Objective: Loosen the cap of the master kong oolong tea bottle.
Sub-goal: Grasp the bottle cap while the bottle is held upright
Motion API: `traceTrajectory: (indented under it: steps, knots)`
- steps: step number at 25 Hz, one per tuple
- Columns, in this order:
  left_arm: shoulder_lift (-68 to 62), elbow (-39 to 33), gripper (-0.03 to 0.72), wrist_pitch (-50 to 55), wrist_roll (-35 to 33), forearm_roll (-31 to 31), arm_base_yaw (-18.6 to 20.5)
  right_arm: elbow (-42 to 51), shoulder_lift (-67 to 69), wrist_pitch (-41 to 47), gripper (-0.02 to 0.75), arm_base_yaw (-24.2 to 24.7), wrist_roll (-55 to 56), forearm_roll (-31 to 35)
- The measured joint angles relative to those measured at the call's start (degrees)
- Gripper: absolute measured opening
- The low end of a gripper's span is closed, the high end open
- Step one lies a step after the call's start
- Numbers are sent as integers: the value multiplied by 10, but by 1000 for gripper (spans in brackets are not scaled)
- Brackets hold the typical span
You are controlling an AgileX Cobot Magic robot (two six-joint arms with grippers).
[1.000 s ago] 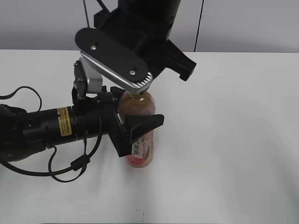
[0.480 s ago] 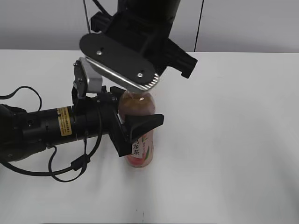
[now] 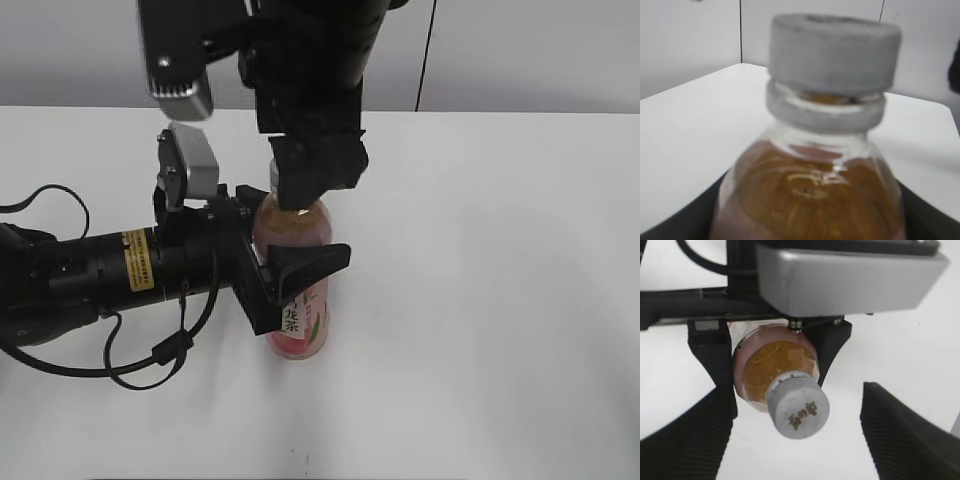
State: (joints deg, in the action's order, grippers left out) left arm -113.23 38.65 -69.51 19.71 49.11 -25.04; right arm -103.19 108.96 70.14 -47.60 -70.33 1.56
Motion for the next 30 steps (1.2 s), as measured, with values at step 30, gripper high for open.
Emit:
traceTrajectory:
  steps: [30]
  knots:
    - [0, 0, 445, -1, 0, 7, 0, -6, 4, 0, 470, 0, 816, -6]
